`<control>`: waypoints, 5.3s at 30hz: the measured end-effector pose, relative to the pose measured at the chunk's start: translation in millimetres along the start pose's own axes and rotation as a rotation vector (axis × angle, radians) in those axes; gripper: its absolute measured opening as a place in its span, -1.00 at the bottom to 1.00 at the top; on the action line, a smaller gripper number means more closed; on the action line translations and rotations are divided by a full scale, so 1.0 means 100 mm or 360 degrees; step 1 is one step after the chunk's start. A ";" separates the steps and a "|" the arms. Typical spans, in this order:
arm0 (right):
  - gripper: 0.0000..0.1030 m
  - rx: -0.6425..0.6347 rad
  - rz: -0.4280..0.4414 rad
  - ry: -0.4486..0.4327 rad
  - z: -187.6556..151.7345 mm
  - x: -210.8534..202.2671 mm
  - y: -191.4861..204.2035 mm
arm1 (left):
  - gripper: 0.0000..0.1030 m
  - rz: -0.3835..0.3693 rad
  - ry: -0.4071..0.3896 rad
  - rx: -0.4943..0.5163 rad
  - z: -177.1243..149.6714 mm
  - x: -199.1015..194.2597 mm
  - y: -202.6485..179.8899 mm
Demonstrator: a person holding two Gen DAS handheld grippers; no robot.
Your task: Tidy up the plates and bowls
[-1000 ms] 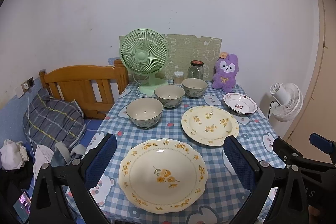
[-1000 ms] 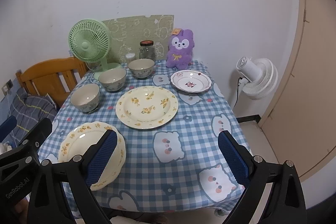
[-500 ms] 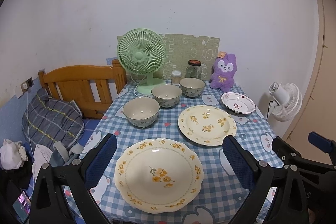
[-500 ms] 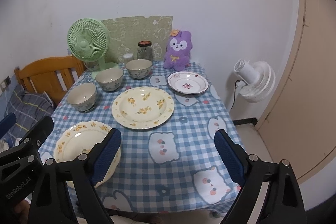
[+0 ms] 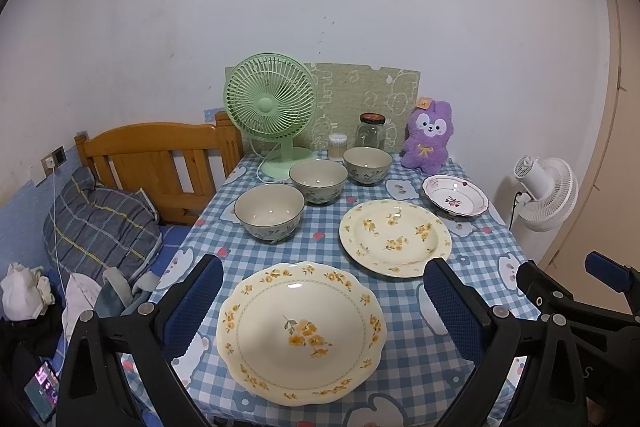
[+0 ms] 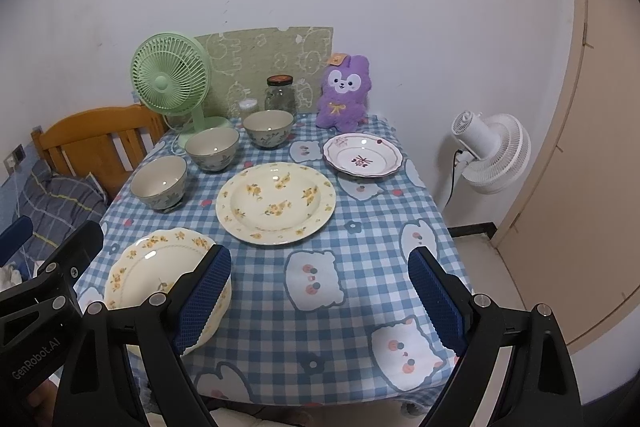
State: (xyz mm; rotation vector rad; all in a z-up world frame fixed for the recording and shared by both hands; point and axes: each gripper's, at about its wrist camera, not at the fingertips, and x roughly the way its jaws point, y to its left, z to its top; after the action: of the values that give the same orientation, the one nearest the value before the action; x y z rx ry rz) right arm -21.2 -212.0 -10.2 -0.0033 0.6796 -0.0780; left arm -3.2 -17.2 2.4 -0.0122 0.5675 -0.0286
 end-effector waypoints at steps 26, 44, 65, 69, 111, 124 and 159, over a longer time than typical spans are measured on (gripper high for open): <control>0.80 0.0027 0.0046 0.0078 0.12 0.09 0.04 | 0.97 0.0001 0.0067 -0.0015 0.11 0.12 0.09; 0.78 0.0071 0.0015 0.0187 0.24 0.49 0.62 | 0.73 -0.0059 0.0205 0.0025 0.16 0.56 0.50; 0.63 0.0032 0.0001 0.0422 -0.16 1.36 1.22 | 0.47 -0.0039 0.0520 -0.0001 -0.29 1.42 0.92; 0.60 0.0040 0.0002 0.0470 -0.26 1.52 1.26 | 0.47 -0.0044 0.0583 -0.0010 -0.40 1.56 0.96; 0.39 0.0084 -0.0081 0.0816 -0.53 2.16 1.42 | 0.10 -0.0106 0.0933 -0.0032 -0.73 2.16 1.06; 0.39 0.0047 -0.0041 0.0845 -0.54 2.07 1.42 | 0.08 -0.0050 0.0926 0.0004 -0.68 2.10 1.01; 0.39 0.0027 -0.0048 0.0663 -0.11 1.59 0.40 | 0.07 -0.0073 0.0745 -0.0022 -0.32 1.62 0.11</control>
State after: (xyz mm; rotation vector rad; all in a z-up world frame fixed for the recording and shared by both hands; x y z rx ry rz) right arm 98.1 -183.6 -119.4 0.0194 1.0955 -0.1151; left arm 116.4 -11.5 -111.7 -0.0323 1.0352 -0.0731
